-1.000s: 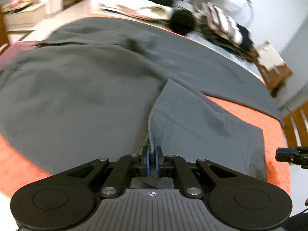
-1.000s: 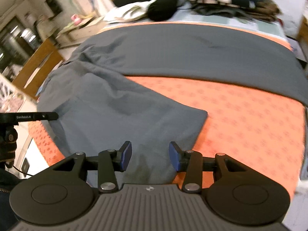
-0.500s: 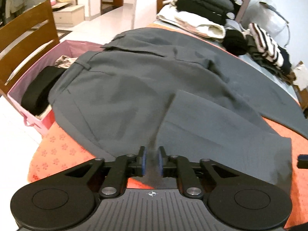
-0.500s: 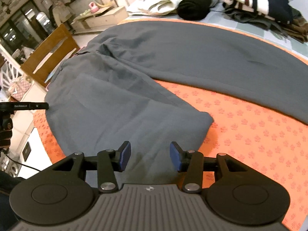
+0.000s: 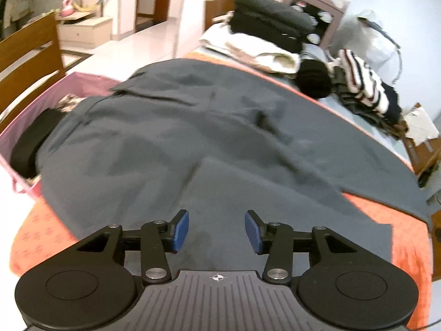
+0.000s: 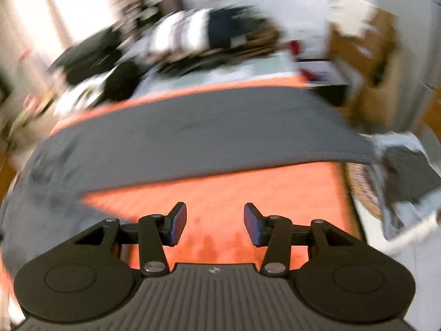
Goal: Fold clothes
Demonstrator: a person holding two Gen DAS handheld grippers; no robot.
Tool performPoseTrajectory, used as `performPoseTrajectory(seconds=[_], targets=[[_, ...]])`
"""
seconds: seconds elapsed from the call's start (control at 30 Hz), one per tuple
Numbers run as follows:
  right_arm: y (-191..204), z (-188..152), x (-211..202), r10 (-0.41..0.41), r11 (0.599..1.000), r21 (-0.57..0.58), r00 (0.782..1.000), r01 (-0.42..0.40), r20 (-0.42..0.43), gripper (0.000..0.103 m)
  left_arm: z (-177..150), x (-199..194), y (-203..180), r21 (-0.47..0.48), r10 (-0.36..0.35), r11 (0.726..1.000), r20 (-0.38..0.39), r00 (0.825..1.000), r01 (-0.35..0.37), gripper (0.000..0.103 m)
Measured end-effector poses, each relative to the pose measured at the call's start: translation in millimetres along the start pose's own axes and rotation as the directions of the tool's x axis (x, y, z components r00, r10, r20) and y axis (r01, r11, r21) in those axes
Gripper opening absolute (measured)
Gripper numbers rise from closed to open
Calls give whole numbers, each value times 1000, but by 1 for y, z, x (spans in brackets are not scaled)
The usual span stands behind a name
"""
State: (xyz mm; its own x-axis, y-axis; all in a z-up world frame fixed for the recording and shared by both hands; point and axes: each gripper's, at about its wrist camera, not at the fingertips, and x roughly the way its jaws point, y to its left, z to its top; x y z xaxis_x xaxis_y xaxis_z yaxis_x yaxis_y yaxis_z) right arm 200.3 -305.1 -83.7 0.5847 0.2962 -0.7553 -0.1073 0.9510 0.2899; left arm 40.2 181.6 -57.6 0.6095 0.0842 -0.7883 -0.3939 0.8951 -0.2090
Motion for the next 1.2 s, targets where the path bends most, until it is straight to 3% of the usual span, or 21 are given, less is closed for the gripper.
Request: performPoseTrajectory(seconds=[0.13, 0.27, 0.4, 0.5, 0.6, 0.7, 0.77, 0.8, 0.9, 0.93, 0.97, 1.03, 1.2], targets=[[-58, 11, 2, -76, 979, 196, 994, 60, 77, 53, 7, 2, -28, 11, -21, 1000, -1, 1000, 21, 50], [-108, 18, 16, -132, 926, 369, 985, 82, 113, 54, 10, 2, -52, 17, -34, 999, -4, 999, 34, 51], [-137, 28, 39, -177, 882, 459, 978, 109, 108, 62, 10, 0, -75, 40, -68, 997, 3, 998, 68, 54], [-152, 32, 61, -166, 842, 532, 980, 85, 106, 66, 8, -2, -91, 59, -89, 994, 3, 996, 89, 55], [-170, 31, 86, -140, 758, 651, 985, 41, 100, 67, 6, -3, -102, 73, -95, 993, 4, 995, 94, 56], [-182, 23, 105, -165, 654, 755, 983, 44, 85, 67, 6, -3, -108, 60, -105, 993, 2, 994, 105, 56], [-186, 20, 114, -157, 609, 793, 982, 16, 101, 65, 7, -3, -111, 52, -109, 993, 7, 994, 109, 56], [-188, 18, 118, -150, 588, 809, 982, -4, 114, 58, 7, -4, -112, 48, -111, 993, 10, 994, 110, 56], [-190, 14, 121, -156, 537, 841, 973, -62, 171, 14, 8, -5, -111, 34, -112, 993, 15, 994, 111, 56], [-186, 15, 116, -169, 543, 836, 965, -79, 201, 7, 9, -5, -110, 27, -112, 993, 17, 994, 111, 57], [-181, 17, 112, -183, 556, 826, 956, -91, 229, 7, 9, -5, -109, 20, -112, 994, 18, 994, 111, 57], [-164, 28, 100, -213, 623, 778, 938, -85, 272, 5, 10, -5, -104, 8, -105, 994, 20, 994, 105, 57], [-92, 67, 70, -190, 860, 509, 908, -30, 374, 5, 10, -4, -83, -18, -87, 996, 24, 996, 87, 57]])
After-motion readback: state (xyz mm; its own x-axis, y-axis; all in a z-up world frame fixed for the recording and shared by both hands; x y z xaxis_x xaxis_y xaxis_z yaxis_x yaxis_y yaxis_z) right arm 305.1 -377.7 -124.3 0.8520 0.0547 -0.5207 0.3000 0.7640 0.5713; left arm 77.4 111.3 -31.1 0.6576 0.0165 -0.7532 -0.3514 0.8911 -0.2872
